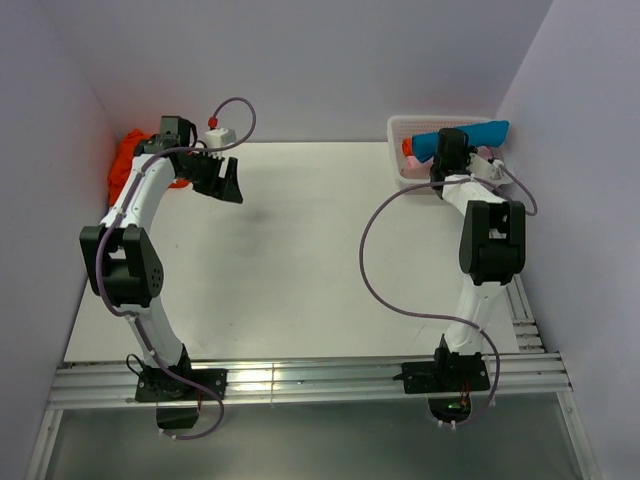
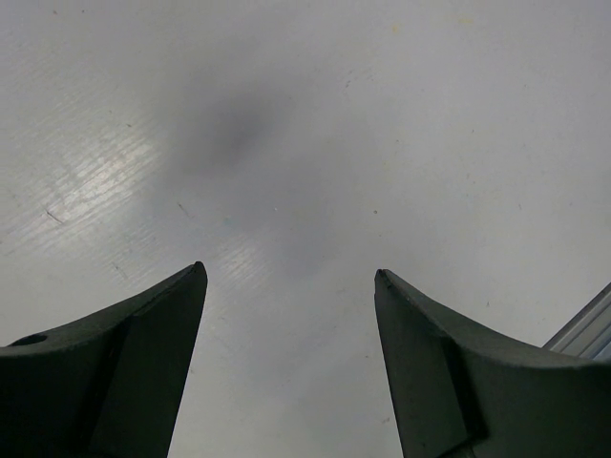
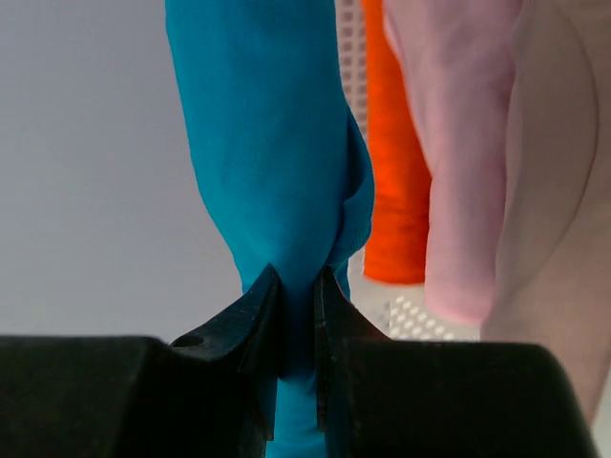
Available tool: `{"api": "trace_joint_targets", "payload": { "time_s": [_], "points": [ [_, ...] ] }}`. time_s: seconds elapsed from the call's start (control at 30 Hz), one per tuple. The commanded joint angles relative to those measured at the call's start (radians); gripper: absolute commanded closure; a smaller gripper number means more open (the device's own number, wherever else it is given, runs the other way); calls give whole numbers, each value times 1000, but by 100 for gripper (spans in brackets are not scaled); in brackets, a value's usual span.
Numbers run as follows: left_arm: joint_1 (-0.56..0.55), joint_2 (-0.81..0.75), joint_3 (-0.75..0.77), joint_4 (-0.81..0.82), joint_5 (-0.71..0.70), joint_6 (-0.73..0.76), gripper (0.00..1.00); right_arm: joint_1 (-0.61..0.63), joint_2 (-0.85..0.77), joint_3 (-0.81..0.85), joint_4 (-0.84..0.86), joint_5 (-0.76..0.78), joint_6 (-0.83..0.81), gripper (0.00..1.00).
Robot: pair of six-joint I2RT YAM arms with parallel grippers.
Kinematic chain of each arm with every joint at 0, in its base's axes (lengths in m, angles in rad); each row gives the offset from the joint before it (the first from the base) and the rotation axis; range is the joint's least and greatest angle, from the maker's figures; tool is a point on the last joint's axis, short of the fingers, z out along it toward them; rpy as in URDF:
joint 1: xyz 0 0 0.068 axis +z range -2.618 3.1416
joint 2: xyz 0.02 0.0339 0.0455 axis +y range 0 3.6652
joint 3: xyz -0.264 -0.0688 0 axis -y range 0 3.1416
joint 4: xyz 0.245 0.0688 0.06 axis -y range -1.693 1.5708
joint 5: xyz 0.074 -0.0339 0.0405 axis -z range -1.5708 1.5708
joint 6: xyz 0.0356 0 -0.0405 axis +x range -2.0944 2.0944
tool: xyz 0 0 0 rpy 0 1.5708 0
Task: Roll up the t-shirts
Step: Place the rolled tshirt into the container
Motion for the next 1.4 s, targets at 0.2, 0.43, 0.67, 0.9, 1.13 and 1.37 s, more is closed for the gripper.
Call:
{"api": "trace_joint_targets", "payload": {
  "time_s": [0.2,0.43,0.67,0.9,1.13,1.37],
  "points": [
    [5,22,40,0,-2,24,23,-26,268,287,-27,-67,149,100],
    [5,50,66,-5,-7,30,23,-13,343,350,-135,-69,241,100],
    [5,79,80,-5,-1,27,23,-29,409,382,-104,-174,265,100],
    [5,97,124,-28,13,28,23,-44,425,432,-189,-228,259,69],
    [5,99,137,-31,24,22,23,-69,389,428,-244,-297,221,44],
    [5,119,177,-54,61,19,23,-102,307,413,-310,-348,189,35]
  ]
}}
